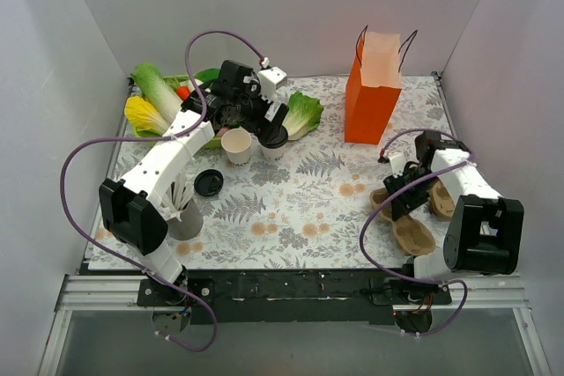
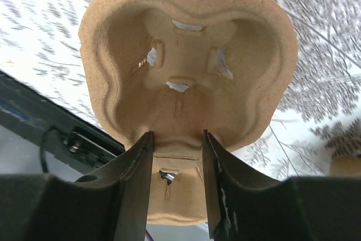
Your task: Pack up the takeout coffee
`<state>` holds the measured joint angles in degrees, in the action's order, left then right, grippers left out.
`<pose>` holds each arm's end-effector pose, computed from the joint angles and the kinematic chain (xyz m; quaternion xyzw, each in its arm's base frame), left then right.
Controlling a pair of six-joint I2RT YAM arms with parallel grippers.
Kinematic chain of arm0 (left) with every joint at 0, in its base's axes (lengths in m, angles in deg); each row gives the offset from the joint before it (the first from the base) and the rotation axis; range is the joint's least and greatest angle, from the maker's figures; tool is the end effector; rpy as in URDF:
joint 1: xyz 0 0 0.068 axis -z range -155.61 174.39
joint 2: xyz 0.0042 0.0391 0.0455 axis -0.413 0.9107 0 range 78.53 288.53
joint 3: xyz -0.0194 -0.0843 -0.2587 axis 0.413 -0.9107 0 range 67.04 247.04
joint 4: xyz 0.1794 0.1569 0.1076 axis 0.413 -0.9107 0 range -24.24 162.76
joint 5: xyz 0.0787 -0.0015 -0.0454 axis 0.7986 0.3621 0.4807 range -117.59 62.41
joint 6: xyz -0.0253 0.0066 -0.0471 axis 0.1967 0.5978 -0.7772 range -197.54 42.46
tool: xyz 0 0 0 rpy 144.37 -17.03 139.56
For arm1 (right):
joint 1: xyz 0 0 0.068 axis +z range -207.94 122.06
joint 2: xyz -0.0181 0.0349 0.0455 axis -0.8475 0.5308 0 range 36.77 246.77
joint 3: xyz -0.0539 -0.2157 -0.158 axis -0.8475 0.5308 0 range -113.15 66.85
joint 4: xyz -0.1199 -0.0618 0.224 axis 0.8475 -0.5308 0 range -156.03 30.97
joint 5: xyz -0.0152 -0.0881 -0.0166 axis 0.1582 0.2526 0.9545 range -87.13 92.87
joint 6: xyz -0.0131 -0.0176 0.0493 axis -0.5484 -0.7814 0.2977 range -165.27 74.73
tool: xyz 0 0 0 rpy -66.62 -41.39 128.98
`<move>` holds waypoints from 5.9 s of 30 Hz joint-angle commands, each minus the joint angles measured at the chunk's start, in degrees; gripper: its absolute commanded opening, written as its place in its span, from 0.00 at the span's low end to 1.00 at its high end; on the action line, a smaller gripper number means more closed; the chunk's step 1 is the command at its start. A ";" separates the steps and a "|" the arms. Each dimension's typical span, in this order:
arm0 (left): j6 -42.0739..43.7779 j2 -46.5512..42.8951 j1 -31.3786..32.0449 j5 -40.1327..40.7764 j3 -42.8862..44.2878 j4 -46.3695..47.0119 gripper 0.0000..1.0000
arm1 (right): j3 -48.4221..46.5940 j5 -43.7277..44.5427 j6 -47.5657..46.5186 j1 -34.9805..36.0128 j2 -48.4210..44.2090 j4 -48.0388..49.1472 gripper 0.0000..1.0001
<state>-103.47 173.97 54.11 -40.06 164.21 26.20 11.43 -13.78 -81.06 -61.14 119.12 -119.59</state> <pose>0.3134 -0.1877 0.3670 0.0720 0.9160 -0.2668 0.2908 0.2354 -0.0030 0.2096 -0.2806 0.9486 0.1292 0.0687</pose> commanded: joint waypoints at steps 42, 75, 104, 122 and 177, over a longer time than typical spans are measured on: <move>-3.77 -8.34 0.08 -4.31 -3.56 -0.54 0.98 | -58.56 -15.79 -17.91 9.09 18.55 14.07 0.85; -10.98 -1.57 0.87 -10.11 10.50 10.17 0.98 | -55.77 -4.98 -2.90 19.87 9.95 -0.08 0.01; -13.35 -5.28 6.31 -14.43 3.20 12.03 0.98 | -58.94 0.80 17.41 26.51 -2.35 9.91 0.67; -16.78 6.69 10.63 0.26 9.80 11.94 0.72 | -13.88 14.80 15.24 8.31 -24.77 1.67 0.59; -11.07 1.24 10.71 -1.94 5.84 9.83 0.00 | 12.87 13.04 6.52 0.83 -18.28 7.02 0.57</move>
<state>-114.86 178.96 64.75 -41.09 170.52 35.88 25.36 0.28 -75.02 -59.85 100.08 -114.01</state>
